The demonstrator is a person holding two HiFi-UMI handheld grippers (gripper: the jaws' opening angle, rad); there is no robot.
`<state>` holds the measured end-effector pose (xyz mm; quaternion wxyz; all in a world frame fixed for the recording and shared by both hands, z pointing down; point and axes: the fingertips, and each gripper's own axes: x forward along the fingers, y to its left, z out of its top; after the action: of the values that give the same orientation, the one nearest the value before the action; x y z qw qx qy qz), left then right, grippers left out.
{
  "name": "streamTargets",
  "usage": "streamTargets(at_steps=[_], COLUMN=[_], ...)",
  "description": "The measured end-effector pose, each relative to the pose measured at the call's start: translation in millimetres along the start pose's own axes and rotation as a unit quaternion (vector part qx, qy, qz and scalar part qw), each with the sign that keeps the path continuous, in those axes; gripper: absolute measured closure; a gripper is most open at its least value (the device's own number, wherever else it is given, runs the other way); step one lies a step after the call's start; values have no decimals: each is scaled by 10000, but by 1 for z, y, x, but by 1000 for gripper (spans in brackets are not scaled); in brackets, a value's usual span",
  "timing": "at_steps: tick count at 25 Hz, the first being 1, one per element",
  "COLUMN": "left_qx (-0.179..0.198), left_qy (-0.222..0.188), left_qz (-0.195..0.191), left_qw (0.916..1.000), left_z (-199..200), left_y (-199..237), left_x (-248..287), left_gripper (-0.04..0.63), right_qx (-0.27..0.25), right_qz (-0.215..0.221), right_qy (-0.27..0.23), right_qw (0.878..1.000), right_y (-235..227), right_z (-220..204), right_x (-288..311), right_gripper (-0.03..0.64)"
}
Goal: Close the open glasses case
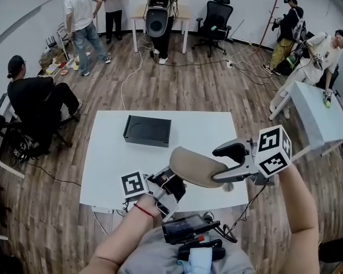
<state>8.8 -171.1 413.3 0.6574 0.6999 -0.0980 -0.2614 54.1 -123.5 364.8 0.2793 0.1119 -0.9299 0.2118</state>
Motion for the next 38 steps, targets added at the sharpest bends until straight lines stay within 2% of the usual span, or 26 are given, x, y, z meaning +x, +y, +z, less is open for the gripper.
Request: streamTargets(at_steps=[7,11,13,15,17,19,21,22,23,24,26,27,28,29,31,34,35,38], left_qx=[-11,60,49,82,135,127,102,92,80,60,-7,-35,-49,-49,-30,-23,-29,-20], left_qy=[-103,-90,-115,-135,-135,-182,-265,-303,-334,-361,-404,-415,-419,-416,-405,-414,-426,-489], left_qz=[136,179,154,160,178,194,244,269,287,297,301,304,315,331,351,346,352,374], left_qw=[9999,9998,9998,9997,9997,9996,9993,9991,9990,9989,9987,9987,9986,9986,9986,9985,9985,9981], left_z=[-1,4,8,9,8,10,15,17,20,21,22,22,22,22,21,18,17,20], left_y=[9,16,19,18,14,14,18,20,22,23,26,27,28,28,29,28,28,26], left_x=[-3,-6,-7,-8,-7,-7,-10,-12,-13,-13,-11,-10,-10,-9,-6,1,2,0], left_gripper=[505,506,512,515,515,515,515,515,515,515,515,515,515,515,515,515,515,515], right_qx=[-530,-681,-888,-1018,-1040,-918,-643,-441,-193,77,633,843,948,955,865,831,843,1008], right_qz=[-499,-495,-498,-556,-726,-1002,-1264,-1307,-1213,-948,-108,192,275,160,-274,-568,-661,-1109], right_qy=[274,59,-432,-1268,-2173,-2875,-3560,-4052,-4683,-5406,-6647,-6950,-7029,-6954,-6673,-6461,-6342,-5680], right_qw=[9970,9964,9939,9851,9678,9481,9236,9037,8750,8359,7443,7138,7044,7120,7392,7566,7657,8093], right_y=[-4,-4,3,21,42,53,54,53,53,56,65,67,66,62,52,44,43,33], right_z=[-7,-2,11,30,41,36,16,5,-6,-16,-26,-30,-35,-41,-53,-51,-50,-48], right_x=[1,1,-9,-35,-65,-83,-91,-97,-105,-116,-135,-139,-138,-135,-131,-131,-127,-99], right_gripper=[313,313,313,313,313,314,314,314,314,314,314,314,316,315,314,314,316,316])
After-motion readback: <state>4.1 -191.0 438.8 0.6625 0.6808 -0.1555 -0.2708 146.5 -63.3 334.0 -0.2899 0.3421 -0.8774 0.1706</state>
